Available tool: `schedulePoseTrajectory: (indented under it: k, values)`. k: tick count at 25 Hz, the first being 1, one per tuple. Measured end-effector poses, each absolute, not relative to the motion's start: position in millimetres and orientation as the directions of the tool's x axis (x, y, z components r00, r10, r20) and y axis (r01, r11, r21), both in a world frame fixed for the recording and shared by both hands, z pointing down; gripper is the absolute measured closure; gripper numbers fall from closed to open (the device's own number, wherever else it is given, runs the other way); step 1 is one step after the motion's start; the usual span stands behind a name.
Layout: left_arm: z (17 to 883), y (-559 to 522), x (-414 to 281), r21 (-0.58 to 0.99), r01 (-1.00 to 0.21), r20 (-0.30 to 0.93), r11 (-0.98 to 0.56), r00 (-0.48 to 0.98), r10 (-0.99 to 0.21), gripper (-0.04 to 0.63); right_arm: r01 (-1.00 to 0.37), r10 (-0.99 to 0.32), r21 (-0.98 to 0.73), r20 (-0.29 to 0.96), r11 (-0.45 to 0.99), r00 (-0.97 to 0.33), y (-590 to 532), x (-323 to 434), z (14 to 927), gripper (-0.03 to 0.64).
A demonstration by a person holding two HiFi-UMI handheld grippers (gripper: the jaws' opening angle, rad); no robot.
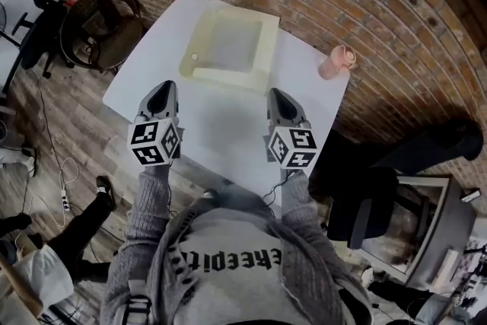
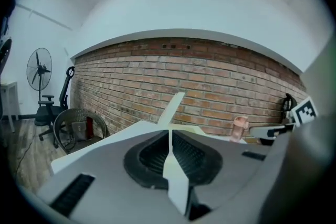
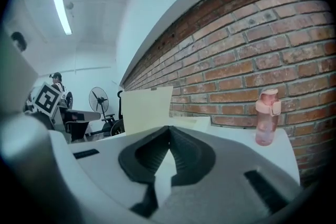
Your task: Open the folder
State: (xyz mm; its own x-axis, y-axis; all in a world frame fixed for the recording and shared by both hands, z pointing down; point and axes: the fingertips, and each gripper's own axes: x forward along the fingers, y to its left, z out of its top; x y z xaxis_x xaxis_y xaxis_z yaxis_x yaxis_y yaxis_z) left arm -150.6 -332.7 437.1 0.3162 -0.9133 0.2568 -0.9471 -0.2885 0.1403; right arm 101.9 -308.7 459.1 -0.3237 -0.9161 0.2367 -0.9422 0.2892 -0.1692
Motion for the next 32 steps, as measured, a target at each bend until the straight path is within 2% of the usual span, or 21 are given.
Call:
schedulePoseTrajectory:
  k: [17,32]
  values:
    - [362.3,-246.0,-161.7,0.122,-0.922,0.063,-0.368,0.378,-0.924,0.572,-0.952,-0.949,-0.047,0.084,0.302,-0.305,-217.3,77.5,380.2,0.612]
    - [318.8,-192.1,-177.1,0.090,-0.917,-0.032,-0.389,0.387,-0.921,0.572,-0.968,-0.968,-0.019,-0.036,0.249,-0.248,-156.1,75.2,328.6,0.617]
